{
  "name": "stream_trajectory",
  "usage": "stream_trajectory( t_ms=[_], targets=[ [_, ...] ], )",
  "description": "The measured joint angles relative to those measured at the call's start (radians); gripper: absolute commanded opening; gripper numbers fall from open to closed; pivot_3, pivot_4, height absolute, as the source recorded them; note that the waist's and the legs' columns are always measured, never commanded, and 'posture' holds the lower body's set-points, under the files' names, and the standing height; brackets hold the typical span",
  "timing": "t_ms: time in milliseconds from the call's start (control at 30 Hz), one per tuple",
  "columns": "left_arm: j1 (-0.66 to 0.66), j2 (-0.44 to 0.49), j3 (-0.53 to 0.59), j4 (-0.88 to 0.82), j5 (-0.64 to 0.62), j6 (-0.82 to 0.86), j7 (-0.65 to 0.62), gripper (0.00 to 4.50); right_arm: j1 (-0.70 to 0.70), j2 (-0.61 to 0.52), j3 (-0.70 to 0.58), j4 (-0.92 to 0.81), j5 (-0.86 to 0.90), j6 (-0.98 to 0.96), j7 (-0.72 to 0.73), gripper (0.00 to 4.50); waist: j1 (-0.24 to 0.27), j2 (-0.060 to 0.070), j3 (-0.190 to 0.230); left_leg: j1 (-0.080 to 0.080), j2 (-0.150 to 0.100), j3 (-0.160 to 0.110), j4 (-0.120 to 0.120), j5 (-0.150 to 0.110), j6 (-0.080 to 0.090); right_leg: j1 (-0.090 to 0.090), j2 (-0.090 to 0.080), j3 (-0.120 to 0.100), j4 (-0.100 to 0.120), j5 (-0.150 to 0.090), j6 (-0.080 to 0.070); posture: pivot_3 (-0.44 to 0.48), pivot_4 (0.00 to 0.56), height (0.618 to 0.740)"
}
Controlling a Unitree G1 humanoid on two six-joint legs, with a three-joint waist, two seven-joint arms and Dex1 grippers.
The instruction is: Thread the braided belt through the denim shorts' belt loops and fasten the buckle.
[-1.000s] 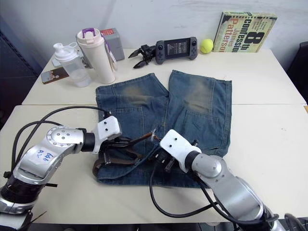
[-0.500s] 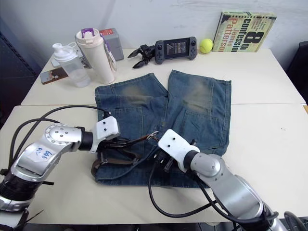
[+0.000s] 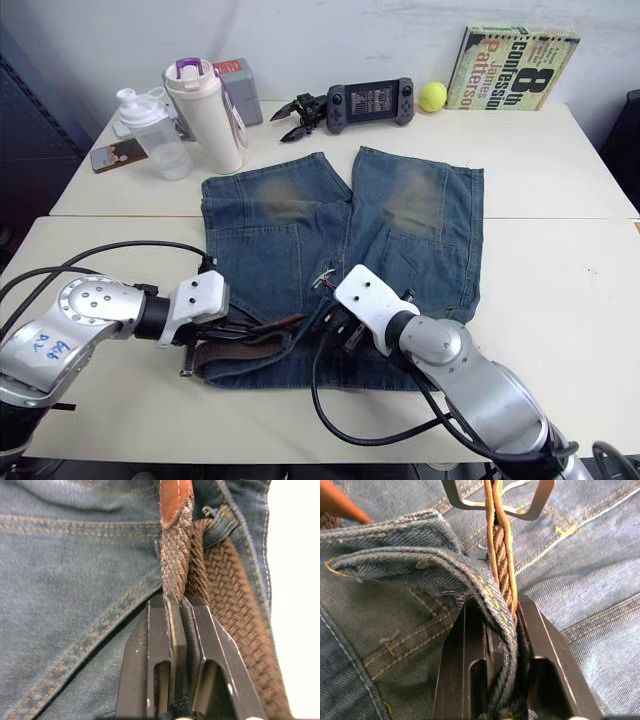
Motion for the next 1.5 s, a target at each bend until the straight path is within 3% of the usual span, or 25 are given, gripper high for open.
stream_trajectory(
  t_ms=[267, 900, 1267, 1400, 1500],
  targets=[
    [-0.091, -0.103, -0.067, 0.081, 0.083, 0.072, 0.134, 0.0, -0.009, 0.001, 0.001, 0.0, 0.017, 0.0, 0.0, 0.01, -0.004, 0.0, 0.0, 0.0, 0.0, 0.001, 0.0, 0.0, 0.0, -0.001, 0.001, 0.0, 0.002, 0.0, 0.0, 0.0, 0.15, 0.739],
    [-0.106, -0.162, -0.064, 0.029, 0.063, 0.199, 0.218, 0.0, -0.012, -0.024, 0.008, 0.0, 0.041, 0.003, 0.004, 0.01, -0.002, 0.0, 0.0, 0.0, 0.0, 0.0, 0.0, 0.0, 0.0, -0.001, 0.0, 0.0, 0.002, 0.0, 0.0, 0.0, 0.15, 0.739],
    [-0.139, -0.276, -0.09, 0.0, 0.086, 0.292, 0.356, 0.0, -0.039, -0.097, 0.051, 0.0, 0.041, 0.0, 0.006, 0.01, 0.001, 0.0, 0.0, 0.0, -0.001, 0.0, 0.002, 0.0, 0.0, 0.0, 0.001, 0.0, 0.001, 0.0, 0.0, 0.0, 0.15, 0.739],
    [-0.149, -0.262, -0.141, -0.001, 0.14, 0.242, 0.367, 0.0, -0.046, -0.099, 0.064, 0.0, 0.042, 0.003, 0.006, 0.01, 0.0, 0.0, 0.0, 0.0, -0.001, 0.0, 0.002, 0.0, 0.0, 0.0, 0.0, 0.0, 0.001, 0.0, 0.0, 0.0, 0.15, 0.739],
    [-0.146, -0.224, -0.196, -0.004, 0.236, 0.134, 0.386, 0.0, -0.042, -0.033, 0.025, 0.008, 0.054, 0.05, 0.005, 0.01, 0.001, 0.0, 0.0, 0.0, 0.0, 0.0, 0.001, 0.0, 0.0, 0.0, 0.001, 0.0, 0.001, 0.0, 0.0, 0.0, 0.15, 0.739]
  ],
)
